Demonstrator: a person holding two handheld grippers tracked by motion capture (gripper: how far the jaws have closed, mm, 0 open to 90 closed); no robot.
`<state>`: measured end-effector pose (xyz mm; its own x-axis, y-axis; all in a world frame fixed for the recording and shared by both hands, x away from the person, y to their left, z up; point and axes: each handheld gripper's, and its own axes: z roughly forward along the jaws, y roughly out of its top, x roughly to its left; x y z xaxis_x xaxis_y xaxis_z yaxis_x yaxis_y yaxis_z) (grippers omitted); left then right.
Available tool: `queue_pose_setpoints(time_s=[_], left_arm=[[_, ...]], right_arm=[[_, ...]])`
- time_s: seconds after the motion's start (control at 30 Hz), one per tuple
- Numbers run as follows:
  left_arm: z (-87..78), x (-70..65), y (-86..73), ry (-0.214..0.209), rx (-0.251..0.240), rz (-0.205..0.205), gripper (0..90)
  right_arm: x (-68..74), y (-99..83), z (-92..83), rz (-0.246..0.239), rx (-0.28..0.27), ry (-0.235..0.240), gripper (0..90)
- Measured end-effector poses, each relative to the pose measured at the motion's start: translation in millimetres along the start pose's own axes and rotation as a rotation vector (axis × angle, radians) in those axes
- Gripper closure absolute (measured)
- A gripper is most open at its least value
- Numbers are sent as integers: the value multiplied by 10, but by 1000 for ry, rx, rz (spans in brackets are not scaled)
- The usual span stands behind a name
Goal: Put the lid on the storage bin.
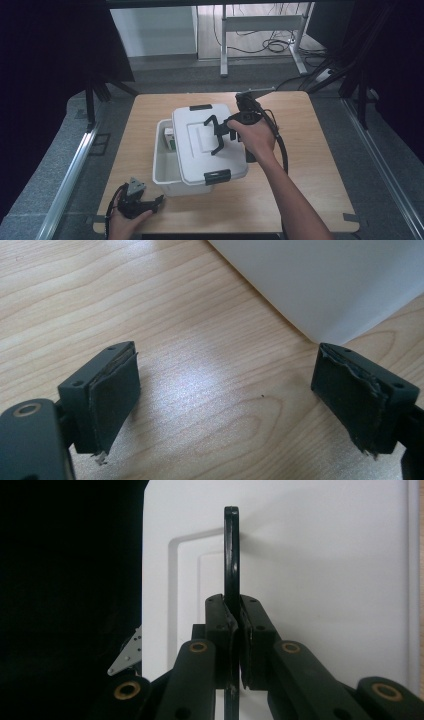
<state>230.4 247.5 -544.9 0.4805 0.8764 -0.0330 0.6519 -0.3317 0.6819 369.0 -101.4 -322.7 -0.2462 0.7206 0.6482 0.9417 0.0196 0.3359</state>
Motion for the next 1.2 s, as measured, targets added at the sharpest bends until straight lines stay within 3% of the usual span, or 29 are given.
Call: queue_pose_setpoints(time_s=[0.43,0.83,1.2], left_arm=[[0,0,0,-1,1,1,120],[4,-1,3,-2,-1,2,119],[2,-2,2,-5,1,5,119]], right_arm=[[71,22,130,10,8,6,845],[132,22,224,57,-3,6,845],[247,37,490,92,23,-21,844]])
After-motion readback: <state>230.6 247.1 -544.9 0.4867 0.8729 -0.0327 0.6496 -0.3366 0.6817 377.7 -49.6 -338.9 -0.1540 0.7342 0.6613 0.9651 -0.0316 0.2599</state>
